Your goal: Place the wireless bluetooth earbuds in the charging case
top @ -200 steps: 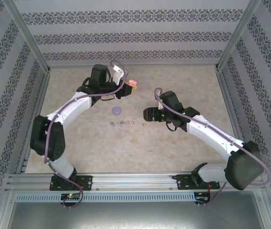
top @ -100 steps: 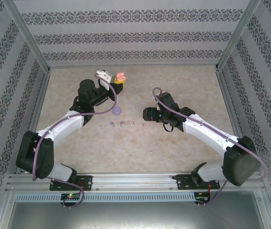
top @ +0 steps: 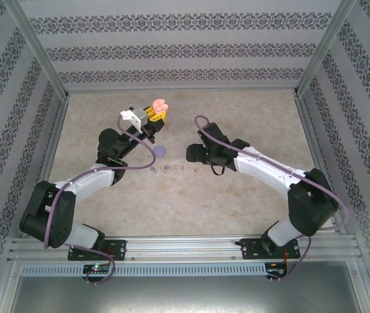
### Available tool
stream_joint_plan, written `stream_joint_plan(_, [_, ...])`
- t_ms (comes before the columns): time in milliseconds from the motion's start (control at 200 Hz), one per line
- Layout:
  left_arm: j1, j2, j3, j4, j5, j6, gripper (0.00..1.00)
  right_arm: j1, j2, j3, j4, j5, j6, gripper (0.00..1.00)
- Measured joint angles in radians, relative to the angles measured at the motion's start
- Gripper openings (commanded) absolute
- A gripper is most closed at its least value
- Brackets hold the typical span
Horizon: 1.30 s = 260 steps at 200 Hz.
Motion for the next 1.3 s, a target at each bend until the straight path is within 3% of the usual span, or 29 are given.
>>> stream_joint_plan(405, [-0.025,-0.070,-0.027,0.061,-0.062,0.051,0.00,0.064,0.263,0.272,-0.153,0.034,0.006,0.68])
stream_joint_plan(590, [-0.025,-0.070,-0.037,0.073,-0.105,0.050,0.00,0.102,0.373,0.350,-0.238,0.074,-0.005,0.60])
stream_joint_plan(1299, [-0.025,-0.070,-0.052,0.111,-0.114,0.041,0.00,0.129,0.528,0.454,-0.306,0.109,0.005,0.49])
